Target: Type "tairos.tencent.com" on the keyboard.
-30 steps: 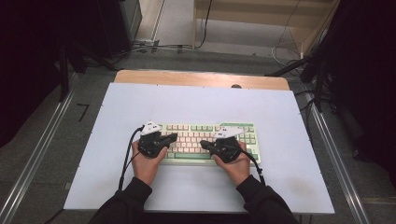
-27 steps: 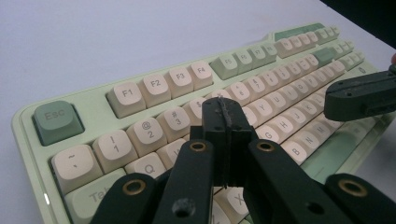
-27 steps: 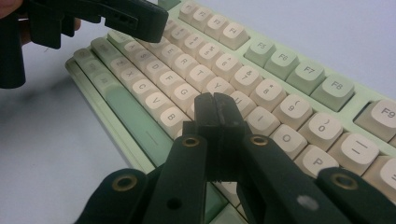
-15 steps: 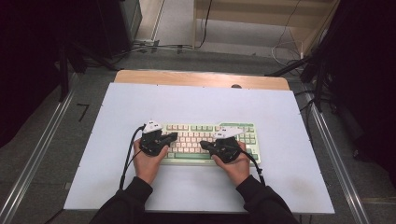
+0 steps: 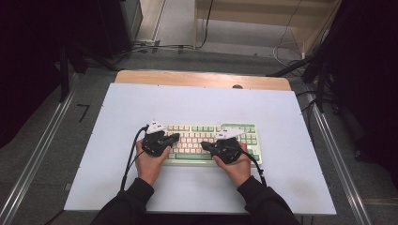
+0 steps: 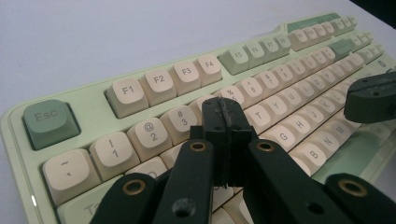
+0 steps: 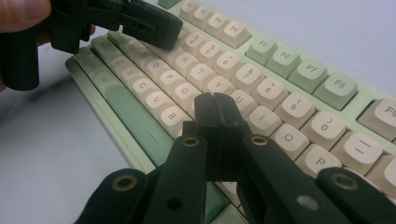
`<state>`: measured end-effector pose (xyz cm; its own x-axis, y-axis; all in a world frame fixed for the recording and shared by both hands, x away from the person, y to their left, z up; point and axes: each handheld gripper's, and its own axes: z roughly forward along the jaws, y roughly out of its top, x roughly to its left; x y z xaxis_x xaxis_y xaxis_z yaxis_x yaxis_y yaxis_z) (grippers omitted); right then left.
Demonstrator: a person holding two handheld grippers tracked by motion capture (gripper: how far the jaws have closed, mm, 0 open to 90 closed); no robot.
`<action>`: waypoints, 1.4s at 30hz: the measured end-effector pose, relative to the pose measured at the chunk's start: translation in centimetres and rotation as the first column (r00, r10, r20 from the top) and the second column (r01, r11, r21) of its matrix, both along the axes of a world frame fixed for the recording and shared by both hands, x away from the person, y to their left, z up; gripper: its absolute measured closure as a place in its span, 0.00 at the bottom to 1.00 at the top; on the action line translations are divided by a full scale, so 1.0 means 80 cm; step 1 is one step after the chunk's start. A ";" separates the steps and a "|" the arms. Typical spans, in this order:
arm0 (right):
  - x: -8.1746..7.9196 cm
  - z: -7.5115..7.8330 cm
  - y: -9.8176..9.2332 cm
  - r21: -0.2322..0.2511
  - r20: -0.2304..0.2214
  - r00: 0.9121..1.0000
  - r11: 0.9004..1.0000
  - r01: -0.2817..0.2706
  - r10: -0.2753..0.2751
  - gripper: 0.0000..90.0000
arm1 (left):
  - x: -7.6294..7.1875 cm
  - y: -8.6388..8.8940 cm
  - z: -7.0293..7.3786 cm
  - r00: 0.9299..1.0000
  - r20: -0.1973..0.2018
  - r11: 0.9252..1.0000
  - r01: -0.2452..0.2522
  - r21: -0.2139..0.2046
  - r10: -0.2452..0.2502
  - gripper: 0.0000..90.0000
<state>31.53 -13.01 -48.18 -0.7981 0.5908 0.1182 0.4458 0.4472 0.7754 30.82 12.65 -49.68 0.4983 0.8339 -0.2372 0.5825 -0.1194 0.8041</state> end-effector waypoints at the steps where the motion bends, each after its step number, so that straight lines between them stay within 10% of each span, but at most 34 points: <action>1: 0.000 0.000 0.000 0.000 0.000 1.000 1.000 0.000 0.000 0.98 | 0.000 0.000 0.000 1.000 -0.002 1.000 0.000 0.005 0.000 1.00; 42: -0.002 -0.004 0.007 -0.008 -0.004 1.000 1.000 -0.014 0.014 0.98 | -0.008 0.006 0.013 1.000 0.031 1.000 0.004 -0.030 -0.003 1.00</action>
